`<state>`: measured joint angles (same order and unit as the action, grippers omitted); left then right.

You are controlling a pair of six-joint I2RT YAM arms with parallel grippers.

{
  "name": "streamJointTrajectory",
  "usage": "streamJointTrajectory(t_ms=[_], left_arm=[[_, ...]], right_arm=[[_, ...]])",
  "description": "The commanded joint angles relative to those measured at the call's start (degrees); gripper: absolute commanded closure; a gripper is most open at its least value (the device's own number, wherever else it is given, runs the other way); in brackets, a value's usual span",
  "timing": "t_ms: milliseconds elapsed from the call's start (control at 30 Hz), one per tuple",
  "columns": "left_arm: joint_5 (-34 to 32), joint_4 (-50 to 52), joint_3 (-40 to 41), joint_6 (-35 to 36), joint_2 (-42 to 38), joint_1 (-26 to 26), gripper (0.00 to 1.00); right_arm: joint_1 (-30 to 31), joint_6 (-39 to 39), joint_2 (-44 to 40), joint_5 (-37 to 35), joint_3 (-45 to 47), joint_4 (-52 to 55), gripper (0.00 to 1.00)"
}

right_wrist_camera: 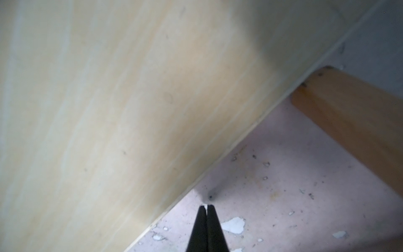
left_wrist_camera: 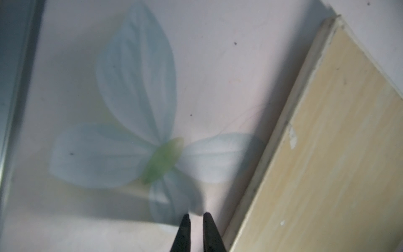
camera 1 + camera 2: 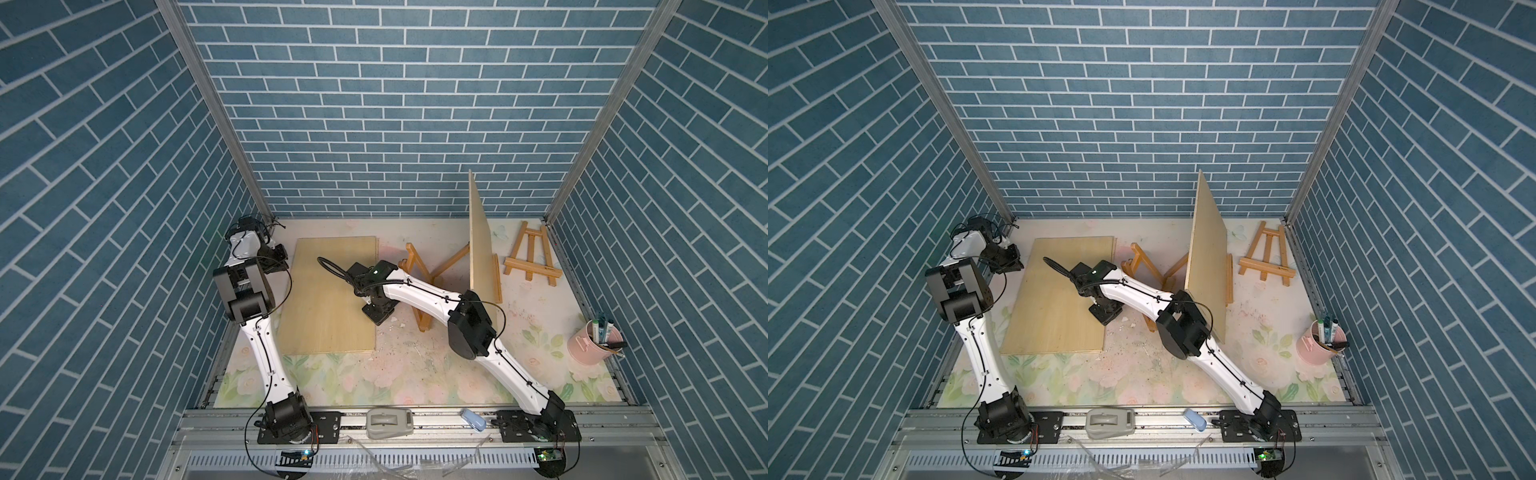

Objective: Disassemble the easel
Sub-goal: Adjust the drawing board.

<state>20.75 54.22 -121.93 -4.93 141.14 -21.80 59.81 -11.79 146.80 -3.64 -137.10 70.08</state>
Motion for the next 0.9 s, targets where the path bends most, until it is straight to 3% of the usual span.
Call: streamJointTrajectory(t_ms=[0,867], left_arm=[[-0.17,0.53,-0.55,0.01,2.77,0.42,0.86],[0.73,0.91,-1.8,-0.03,4.15,1.28,0.86]], right_arm=[[-0.16,-2.22,1.29,1.13,-1.68,2.42,0.97],[-0.01,-2.11,3.58,5.63,-5.0,2.6,0.97]])
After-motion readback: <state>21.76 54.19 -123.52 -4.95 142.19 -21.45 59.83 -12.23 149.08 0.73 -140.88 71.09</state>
